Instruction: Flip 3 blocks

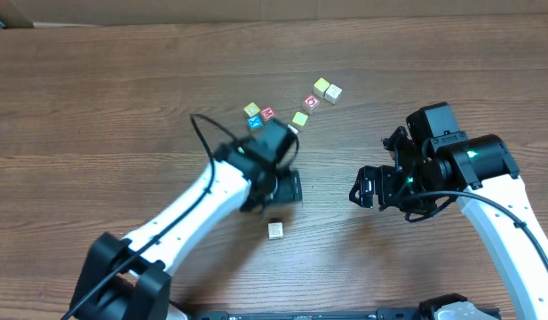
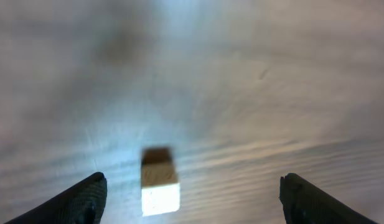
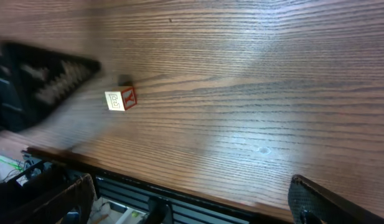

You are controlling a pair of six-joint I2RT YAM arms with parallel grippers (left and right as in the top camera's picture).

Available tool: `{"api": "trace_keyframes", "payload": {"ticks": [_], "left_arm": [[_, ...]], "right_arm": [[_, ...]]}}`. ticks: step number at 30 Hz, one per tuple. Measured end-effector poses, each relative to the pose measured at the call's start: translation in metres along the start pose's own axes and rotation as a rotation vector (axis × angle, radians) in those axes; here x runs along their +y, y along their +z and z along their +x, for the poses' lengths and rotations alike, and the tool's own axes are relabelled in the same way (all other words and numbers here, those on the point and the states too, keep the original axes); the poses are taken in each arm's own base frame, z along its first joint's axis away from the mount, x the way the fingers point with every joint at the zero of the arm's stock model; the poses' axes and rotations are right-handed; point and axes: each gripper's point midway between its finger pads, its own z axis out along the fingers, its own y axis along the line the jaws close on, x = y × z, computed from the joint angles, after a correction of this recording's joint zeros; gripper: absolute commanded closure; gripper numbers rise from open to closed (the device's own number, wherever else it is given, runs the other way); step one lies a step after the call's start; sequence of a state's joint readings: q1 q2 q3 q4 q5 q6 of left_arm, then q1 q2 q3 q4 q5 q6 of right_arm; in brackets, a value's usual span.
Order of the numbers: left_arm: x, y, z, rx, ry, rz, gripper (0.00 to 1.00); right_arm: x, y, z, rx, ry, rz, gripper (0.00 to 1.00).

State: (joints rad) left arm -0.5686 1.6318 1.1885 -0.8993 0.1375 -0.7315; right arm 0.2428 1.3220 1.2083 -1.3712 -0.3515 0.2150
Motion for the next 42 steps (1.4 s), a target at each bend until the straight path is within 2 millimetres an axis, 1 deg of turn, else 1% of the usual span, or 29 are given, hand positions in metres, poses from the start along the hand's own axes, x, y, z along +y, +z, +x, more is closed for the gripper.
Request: {"api": "trace_keyframes", "payload": {"ticks": [3, 5, 6, 8, 11, 13, 16, 22, 26, 28, 30, 33, 35, 37, 42], "left_arm": [[0.003, -0.022, -0.037, -0.053, -0.048, 0.023, 0.24], [0.007, -0.028, -0.063, -0.075, -0.074, 0.036, 0.24], [0.009, -0.028, -0.072, -0.075, -0.082, 0.036, 0.24], [0.014, -0.023, -0.09, -0.053, -0.102, 0.021, 0.24], [0.016, -0.009, -0.109, -0.005, -0.108, -0.009, 0.26], [0.011, 0.001, -0.12, 0.022, -0.102, -0.02, 0.26], [0.001, 0.016, -0.134, 0.056, -0.092, -0.032, 0.31], [-0.011, 0.041, -0.143, 0.106, -0.104, -0.052, 0.35], [-0.012, 0.057, -0.143, 0.124, -0.144, -0.06, 0.34], [-0.012, 0.06, -0.144, 0.123, -0.162, -0.061, 0.36], [-0.013, 0.062, -0.145, 0.12, -0.187, -0.061, 0.38], [-0.014, 0.063, -0.148, 0.109, -0.238, -0.058, 0.45], [-0.013, 0.063, -0.148, 0.104, -0.277, -0.062, 0.48], [-0.013, 0.063, -0.149, 0.098, -0.316, -0.065, 0.5], [-0.015, 0.064, -0.155, 0.07, -0.373, -0.061, 0.49]], "right_arm": [[0.0, 0.0, 0.0, 0.001, 0.001, 0.0, 0.0], [0.0, 0.0, 0.0, 0.001, 0.001, 0.0, 0.0], [0.0, 0.0, 0.0, 0.001, 0.001, 0.0, 0.0], [0.0, 0.0, 0.0, 0.001, 0.0, 0.0, 0.0], [0.0, 0.0, 0.0, 0.0, -0.001, 0.0, 0.0], [0.0, 0.0, 0.0, 0.0, -0.002, 0.0, 0.0], [0.0, 0.0, 0.0, 0.002, -0.002, 0.0, 0.0], [-0.001, 0.0, 0.003, 0.011, 0.002, 0.003, 0.0], [-0.001, 0.0, 0.004, 0.018, 0.005, 0.005, 0.0], [-0.001, 0.0, 0.005, 0.02, 0.005, 0.006, 0.0], [-0.002, 0.0, 0.006, 0.023, 0.007, 0.006, 0.0], [-0.002, 0.0, 0.006, 0.026, 0.008, 0.007, 0.0], [-0.002, 0.0, 0.007, 0.028, 0.009, 0.008, 0.0], [-0.002, 0.0, 0.008, 0.033, 0.011, 0.009, 0.0], [-0.003, 0.0, 0.012, 0.047, 0.016, 0.013, 0.0]]}}
